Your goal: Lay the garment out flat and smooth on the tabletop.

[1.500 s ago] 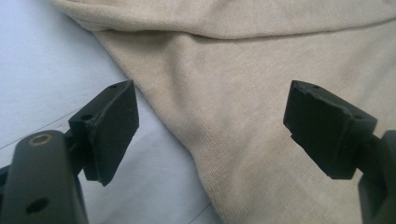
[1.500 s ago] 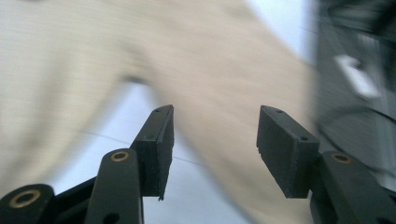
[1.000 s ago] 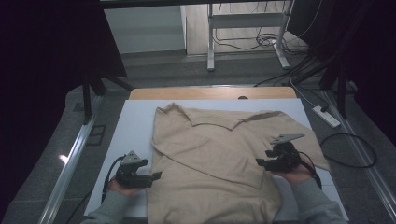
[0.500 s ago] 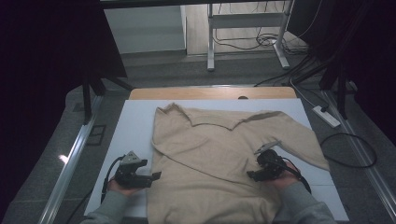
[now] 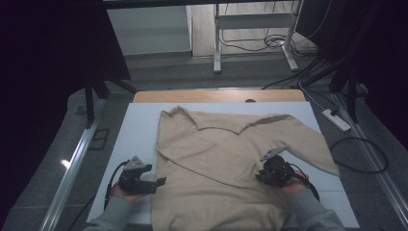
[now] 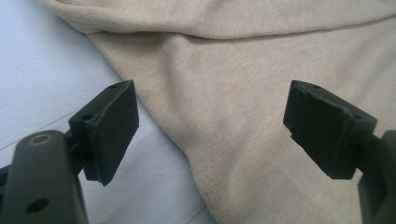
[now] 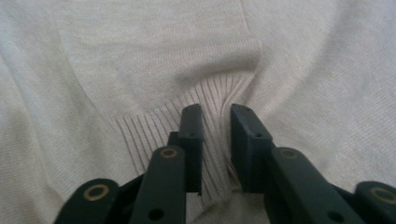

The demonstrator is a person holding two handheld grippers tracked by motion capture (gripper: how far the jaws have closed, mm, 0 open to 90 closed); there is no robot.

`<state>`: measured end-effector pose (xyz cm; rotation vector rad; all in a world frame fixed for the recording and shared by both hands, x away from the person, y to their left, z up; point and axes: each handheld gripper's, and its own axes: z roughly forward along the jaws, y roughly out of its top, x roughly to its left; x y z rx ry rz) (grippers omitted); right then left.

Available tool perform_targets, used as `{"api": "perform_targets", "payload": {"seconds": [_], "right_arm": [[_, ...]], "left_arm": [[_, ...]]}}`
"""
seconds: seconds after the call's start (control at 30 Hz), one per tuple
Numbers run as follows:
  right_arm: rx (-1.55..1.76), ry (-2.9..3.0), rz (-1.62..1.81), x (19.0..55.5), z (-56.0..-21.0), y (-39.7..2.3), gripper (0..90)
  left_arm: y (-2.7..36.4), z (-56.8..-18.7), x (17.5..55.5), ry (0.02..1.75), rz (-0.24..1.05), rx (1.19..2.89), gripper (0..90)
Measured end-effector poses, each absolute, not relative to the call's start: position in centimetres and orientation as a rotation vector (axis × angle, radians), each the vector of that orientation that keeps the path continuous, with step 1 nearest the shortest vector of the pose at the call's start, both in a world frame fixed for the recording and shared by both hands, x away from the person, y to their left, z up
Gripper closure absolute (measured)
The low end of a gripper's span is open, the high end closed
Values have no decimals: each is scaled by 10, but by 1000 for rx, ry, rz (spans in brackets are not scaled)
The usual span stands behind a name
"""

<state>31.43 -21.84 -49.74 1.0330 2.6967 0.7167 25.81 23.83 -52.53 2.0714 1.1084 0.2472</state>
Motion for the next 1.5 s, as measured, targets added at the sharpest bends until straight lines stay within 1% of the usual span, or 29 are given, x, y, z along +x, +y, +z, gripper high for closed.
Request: {"api": "perform_targets", "payload": {"seconds": [0.23, 0.37, 0.57, 0.73, 0.9, 1.07, 1.13, 1.17, 1.23, 1.33, 1.5], "right_arm": [[1001, 2687, 826, 314, -484, -212, 770], [987, 2695, 936, 316, -481, -200, 777], [901, 2729, 1026, 317, -475, -164, 781], [834, 2801, 1149, 315, -480, -126, 782], [737, 2891, 1264, 305, -484, -88, 783], [637, 2982, 1233, 298, -495, -60, 777], [627, 2976, 1218, 298, -498, -60, 754], [625, 2970, 1226, 298, -497, -62, 715], [632, 2931, 1263, 300, -491, -70, 601], [671, 2876, 1300, 304, -480, -89, 523], [776, 2756, 1259, 313, -473, -129, 471]], "left_arm": [[238, -525, 258, 1109, 250, 2070, 180], [237, -524, 258, 1104, 250, 2075, 180], [236, -524, 258, 1105, 251, 2074, 181], [236, -524, 258, 1101, 261, 2068, 180], [237, -524, 258, 1105, 262, 2069, 180], [237, -523, 258, 1102, 266, 2069, 180], [237, -523, 257, 1104, 266, 2066, 180], [237, -524, 257, 1105, 264, 2063, 180], [238, -524, 257, 1106, 264, 2064, 181], [238, -523, 256, 1104, 265, 2062, 181], [237, -523, 256, 1102, 269, 2064, 180]]}}
